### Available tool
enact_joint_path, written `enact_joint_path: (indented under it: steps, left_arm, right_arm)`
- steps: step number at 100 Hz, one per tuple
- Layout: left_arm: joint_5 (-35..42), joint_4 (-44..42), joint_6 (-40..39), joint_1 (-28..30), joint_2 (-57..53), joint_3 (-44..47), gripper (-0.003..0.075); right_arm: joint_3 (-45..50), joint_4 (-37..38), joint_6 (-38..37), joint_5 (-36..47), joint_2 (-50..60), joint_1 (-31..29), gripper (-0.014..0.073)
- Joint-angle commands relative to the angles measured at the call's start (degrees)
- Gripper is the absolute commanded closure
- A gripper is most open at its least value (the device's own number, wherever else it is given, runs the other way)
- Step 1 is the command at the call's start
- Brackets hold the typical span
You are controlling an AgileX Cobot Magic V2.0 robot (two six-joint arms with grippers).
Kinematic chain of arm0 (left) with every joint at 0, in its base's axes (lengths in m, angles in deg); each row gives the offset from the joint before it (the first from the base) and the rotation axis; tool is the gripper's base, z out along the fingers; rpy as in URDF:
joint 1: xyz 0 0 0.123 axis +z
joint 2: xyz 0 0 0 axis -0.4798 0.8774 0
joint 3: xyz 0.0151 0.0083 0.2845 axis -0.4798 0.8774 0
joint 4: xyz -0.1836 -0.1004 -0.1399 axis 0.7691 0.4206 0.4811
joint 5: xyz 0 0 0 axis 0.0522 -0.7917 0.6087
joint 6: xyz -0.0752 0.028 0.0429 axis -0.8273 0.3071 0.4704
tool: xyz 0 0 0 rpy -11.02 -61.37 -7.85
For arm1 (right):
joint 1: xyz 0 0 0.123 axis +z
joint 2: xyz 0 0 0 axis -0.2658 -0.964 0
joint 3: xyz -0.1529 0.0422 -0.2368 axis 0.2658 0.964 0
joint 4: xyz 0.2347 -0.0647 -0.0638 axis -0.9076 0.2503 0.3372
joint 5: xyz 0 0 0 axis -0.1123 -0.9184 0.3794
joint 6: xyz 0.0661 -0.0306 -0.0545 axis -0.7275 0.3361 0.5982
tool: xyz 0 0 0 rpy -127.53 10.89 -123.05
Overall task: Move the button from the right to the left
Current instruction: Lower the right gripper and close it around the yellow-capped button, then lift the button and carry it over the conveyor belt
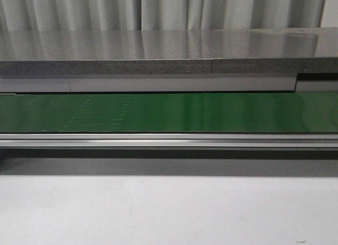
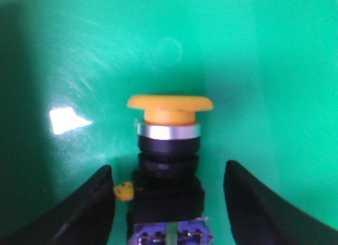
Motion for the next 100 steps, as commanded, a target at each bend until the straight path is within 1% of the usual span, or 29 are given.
enact_joint_path:
  steps: [1,22,29,39,48,75,100]
  left_arm:
    - [4.6,0.6,-0.6,-0.3,-2.1,2.3,0.0715]
    - [4.6,0.6,-0.6,-0.3,-2.1,2.3,0.0715]
    - [4.6,0.6,-0.6,-0.3,-2.1,2.3,0.0715]
    - [4.6,0.6,-0.6,-0.3,-2.1,2.3,0.0715]
    - [4.6,0.6,-0.6,-0.3,-2.1,2.3,0.0715]
    - [4.6,0.6,-0.6,-0.3,-2.1,2.3,0.0715]
    - [4.6,0.6,-0.6,-0.3,-2.1,2.3,0.0715]
  right_arm:
    - [-1.1,0.2,0.6,1.9,0.8,-0.4,0.016]
    - [-1.1,0.2,0.6,1.7,0.1,-1.5,0.0165]
    - [-1.1,-0.1,0.6,1.7,0.1,-1.8,0.0209]
    - [-1.1,-0.6,0.6,1.5,0.1,-2.3,0.0299]
    - [-1.1,-1.6,0.6,1.2,0.1,-3.1,0.0335]
    - [-1.1,-3.5,0.6,0.7,0.2,-5.0,0.034]
    - [-1.1,-5.4,0.6,0.8,1.6,-5.1,0.034]
